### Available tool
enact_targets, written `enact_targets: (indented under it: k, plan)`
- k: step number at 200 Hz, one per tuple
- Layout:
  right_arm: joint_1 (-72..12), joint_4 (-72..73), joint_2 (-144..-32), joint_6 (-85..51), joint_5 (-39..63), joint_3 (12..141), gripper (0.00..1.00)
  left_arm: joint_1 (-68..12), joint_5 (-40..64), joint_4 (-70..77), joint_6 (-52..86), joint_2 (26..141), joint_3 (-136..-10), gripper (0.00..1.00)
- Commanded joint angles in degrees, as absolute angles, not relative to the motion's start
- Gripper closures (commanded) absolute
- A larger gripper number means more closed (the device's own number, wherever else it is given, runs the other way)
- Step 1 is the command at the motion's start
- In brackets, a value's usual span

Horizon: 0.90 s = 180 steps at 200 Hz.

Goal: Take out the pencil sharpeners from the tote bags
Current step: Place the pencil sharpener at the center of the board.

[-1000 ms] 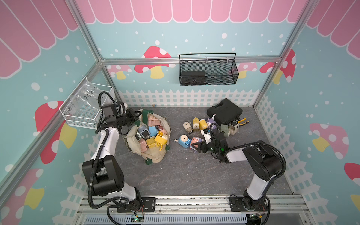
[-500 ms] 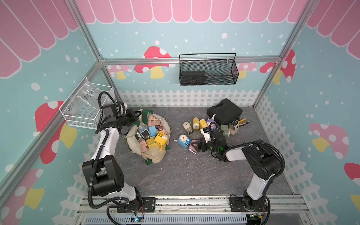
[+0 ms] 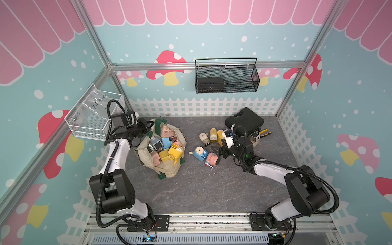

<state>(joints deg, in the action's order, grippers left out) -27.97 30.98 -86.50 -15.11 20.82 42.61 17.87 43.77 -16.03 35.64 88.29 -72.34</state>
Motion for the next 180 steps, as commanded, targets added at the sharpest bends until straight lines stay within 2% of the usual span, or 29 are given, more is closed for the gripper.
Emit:
enact_targets:
  k: [1, 38, 48, 87, 119, 145, 180]
  plan:
    - [-32.36, 26.85, -85.16, -12.57, 23.72, 46.07, 0.17, 18.30, 44.66, -14.22, 36.01, 87.71, -72.07, 1.00]
    - [-42.18, 22.21, -87.46, -9.31, 20.30, 53.76, 0.26, 18.30, 44.65, -14.19, 35.95, 87.63, -72.00, 1.00]
    - [-44.07, 21.01, -89.32, -9.32, 20.07, 56.50, 0.31, 18.30, 44.64, -14.13, 35.97, 87.71, -72.04, 1.00]
    - [-50.09, 14.18, -98.95, -7.70, 16.08, 69.20, 0.35, 18.33, 44.73, -14.21, 36.03, 87.71, -72.07, 1.00]
    - [-54.77, 2.83, -109.26, -3.55, 5.99, 85.26, 0.29, 18.28, 44.70, -14.15, 35.93, 87.71, -71.98, 1.00]
    - [-58.84, -7.41, -120.39, 0.69, -8.24, 99.14, 0.21, 18.35, 44.74, -14.14, 35.99, 87.72, -71.98, 1.00]
    - [-59.83, -13.86, -129.17, 0.79, -15.06, 110.28, 0.17, 18.35, 44.78, -14.17, 36.03, 87.71, -72.04, 1.00]
